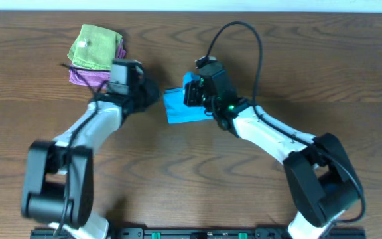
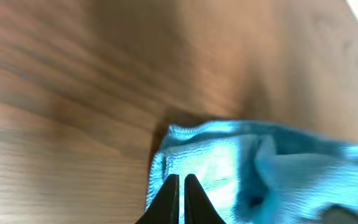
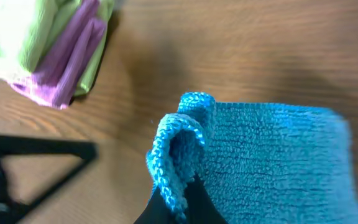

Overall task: Fold the cloth
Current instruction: 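Fold the strip in half, release with the right gripper and withdraw it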

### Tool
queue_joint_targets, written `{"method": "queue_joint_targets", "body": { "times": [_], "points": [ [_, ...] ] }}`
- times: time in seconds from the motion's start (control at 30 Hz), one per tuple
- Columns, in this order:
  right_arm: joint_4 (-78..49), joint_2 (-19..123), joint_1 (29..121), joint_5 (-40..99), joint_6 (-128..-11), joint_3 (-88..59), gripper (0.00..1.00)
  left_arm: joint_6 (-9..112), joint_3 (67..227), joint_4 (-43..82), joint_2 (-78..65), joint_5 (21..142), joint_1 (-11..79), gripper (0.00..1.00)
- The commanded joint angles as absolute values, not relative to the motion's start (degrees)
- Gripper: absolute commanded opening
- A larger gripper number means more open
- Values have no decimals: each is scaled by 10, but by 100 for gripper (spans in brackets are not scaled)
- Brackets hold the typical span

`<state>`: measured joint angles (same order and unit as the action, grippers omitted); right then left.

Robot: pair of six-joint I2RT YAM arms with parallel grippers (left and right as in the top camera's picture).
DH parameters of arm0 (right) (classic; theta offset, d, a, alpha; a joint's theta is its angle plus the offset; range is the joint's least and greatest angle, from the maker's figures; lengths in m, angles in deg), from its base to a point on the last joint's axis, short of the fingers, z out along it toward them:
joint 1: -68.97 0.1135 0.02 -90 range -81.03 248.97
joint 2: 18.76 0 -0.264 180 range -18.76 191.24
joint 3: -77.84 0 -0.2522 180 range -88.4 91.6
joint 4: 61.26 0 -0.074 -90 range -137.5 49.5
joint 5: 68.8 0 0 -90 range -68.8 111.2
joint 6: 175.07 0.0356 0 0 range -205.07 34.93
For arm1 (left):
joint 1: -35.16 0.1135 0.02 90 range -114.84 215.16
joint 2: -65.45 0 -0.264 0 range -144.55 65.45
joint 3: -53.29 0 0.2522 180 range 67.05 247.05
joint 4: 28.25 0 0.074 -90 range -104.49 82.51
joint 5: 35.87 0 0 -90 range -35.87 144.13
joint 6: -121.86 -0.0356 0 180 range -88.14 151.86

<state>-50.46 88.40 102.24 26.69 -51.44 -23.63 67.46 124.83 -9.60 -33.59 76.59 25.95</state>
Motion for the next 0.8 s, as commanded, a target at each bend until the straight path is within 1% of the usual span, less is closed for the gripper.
{"method": "queue_joint_targets", "body": {
  "times": [0.0,0.1,0.13,0.2,0.23,0.27,0.33,0.37,0.43,0.47,0.5,0.53,0.6,0.67,0.77],
  "points": [
    [-508,910,1039,261,-526,-217,1,638,1258,-77,-306,740,273,6],
    [-510,926,1050,261,-526,-212,2,635,1258,-63,-296,731,277,6],
    [-512,929,1052,261,-526,-211,6,635,1258,-61,-296,731,278,6],
    [-511,930,1058,261,-526,-210,19,635,1258,-56,-296,730,278,6],
    [-512,930,1062,262,-531,-210,28,635,1258,-54,-296,730,278,7],
    [-514,930,1067,271,-542,-210,46,635,1258,-53,-296,730,278,8],
    [-515,929,1073,303,-561,-210,64,635,1258,-52,-296,730,278,12],
    [-515,929,1074,320,-567,-210,70,635,1258,-52,-296,730,278,13],
    [-512,929,1076,338,-569,-210,91,628,1258,-48,-296,730,278,17],
    [-509,929,1077,342,-569,-210,99,620,1258,-46,-296,730,278,22],
    [-504,927,1077,344,-569,-210,99,611,1258,-41,-296,730,278,30],
    [-498,924,1077,343,-573,-210,99,603,1258,-35,-296,730,278,42],
    [-497,916,1076,343,-588,-210,99,601,1258,-22,-296,730,278,55],
    [-496,903,1074,340,-590,-210,99,602,1258,-8,-296,730,279,60],
    [-496,875,1070,333,-590,-210,99,603,1258,11,-296,731,289,61]
  ]
}}
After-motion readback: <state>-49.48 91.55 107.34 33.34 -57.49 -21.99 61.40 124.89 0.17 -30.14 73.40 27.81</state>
